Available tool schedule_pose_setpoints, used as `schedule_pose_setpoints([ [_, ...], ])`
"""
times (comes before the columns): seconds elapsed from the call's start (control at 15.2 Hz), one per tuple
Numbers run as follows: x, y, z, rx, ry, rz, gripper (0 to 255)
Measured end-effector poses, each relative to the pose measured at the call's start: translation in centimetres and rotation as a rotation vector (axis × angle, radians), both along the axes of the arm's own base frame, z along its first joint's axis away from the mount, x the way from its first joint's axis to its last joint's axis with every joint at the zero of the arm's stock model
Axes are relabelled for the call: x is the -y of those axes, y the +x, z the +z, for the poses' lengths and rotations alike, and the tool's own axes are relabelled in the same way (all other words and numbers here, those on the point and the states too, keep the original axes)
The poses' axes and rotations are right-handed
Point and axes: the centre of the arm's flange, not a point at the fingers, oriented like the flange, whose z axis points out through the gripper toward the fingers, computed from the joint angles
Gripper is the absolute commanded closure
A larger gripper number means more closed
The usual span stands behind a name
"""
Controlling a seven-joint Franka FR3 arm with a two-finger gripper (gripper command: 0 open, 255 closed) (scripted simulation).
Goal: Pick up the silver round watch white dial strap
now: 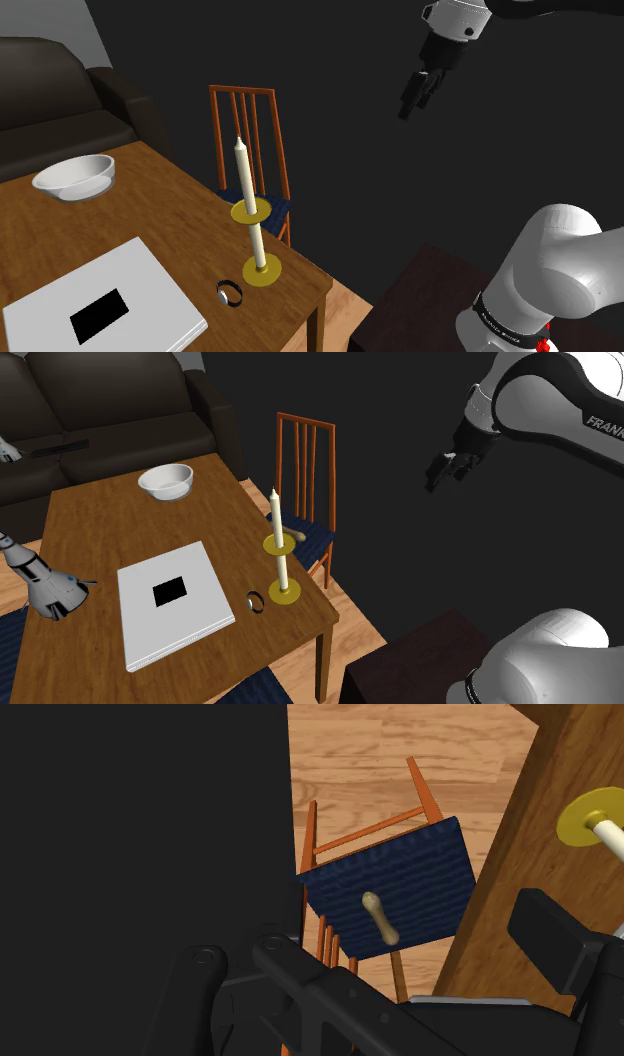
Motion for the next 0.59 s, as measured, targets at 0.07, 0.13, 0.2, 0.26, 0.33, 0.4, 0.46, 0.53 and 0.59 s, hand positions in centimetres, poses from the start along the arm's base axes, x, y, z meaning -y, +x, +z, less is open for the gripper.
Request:
schedule_pose_setpoints([
  [0.07, 0.0, 0.0, 0.0, 0.0, 0.0, 0.0, 0],
  [0.13, -0.3, 0.1, -0.5, -0.001, 0.002, 0.001, 0],
  [0.2, -1.1, 0.5, -0.8, -0.004, 0.006, 0.001, 0],
  [0.26, -2.0, 0.9, -1.4, -0.006, 0.01, 0.002, 0],
  [0.33, -3.1, 1.2, -2.0, -0.009, 0.014, 0.004, 0],
  [0.4, -3.7, 1.5, -2.9, -0.012, 0.019, 0.004, 0],
  [0.46, -4.9, 1.9, -3.7, -0.014, 0.023, 0.005, 0],
  [0.53, -5.9, 2.4, -4.5, -0.017, 0.028, 0.006, 0],
  [0.59, -6.8, 2.6, -4.9, -0.02, 0.033, 0.007, 0],
])
